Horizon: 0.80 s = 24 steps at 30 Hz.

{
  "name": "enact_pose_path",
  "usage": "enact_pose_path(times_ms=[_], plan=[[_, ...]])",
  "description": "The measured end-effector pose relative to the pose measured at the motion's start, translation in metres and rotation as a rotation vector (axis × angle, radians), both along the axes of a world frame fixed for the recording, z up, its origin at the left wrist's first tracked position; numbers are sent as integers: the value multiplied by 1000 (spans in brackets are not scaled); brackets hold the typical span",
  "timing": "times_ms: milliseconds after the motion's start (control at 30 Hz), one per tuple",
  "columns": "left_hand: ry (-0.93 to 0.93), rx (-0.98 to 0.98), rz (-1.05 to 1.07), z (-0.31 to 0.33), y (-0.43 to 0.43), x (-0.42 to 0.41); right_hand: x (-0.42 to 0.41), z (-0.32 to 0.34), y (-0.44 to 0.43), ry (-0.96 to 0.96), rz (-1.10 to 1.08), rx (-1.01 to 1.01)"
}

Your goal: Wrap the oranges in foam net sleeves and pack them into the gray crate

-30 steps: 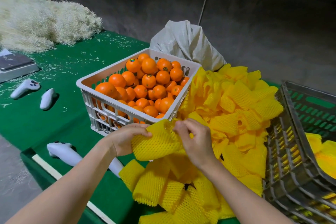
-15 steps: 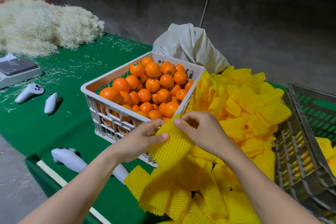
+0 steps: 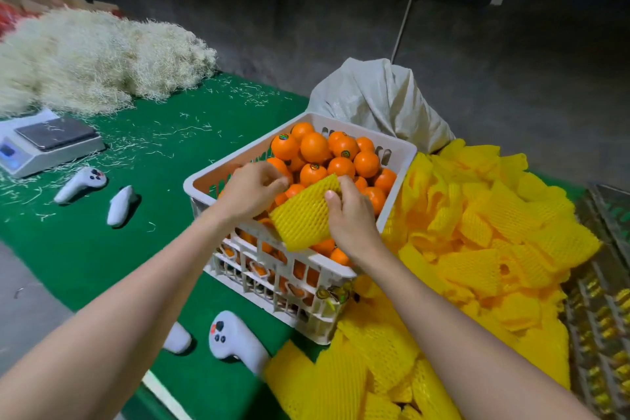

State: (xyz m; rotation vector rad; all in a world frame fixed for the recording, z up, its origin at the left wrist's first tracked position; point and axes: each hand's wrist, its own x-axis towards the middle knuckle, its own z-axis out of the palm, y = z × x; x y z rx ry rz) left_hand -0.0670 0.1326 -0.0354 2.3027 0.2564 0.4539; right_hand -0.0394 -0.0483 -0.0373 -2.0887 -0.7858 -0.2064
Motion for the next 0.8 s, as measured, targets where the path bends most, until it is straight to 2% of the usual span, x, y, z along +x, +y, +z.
enact_pose_path(times_ms=[67, 100, 167, 233, 333, 400, 500, 533, 700, 800], plan=[[293, 421, 89, -2, 23, 15, 5, -12, 9, 56, -1, -32], [452, 526, 109, -4, 32, 19, 6, -18, 12, 84, 13, -46], [623, 573, 61, -9, 40, 24, 8, -24, 13, 112, 36, -63], [617, 528, 5, -13, 45, 29, 9, -25, 14, 113, 56, -75], [506, 503, -14, -14, 53, 27, 7, -22, 15, 130, 71, -35], [368, 280, -47, -13, 58, 24, 5, -17, 14, 224, 79, 89], [141, -251, -254, 0, 50, 17, 4, -9, 5, 378, 74, 275], [102, -373, -327, 4, 42, 15, 4, -5, 1, 401, 87, 332], [87, -851, -464, 12, -8, 13, 1, 9, -39, 468, 130, 531], [107, -1041, -558, 11, -42, 15, -6, 19, -68, 512, 146, 617]])
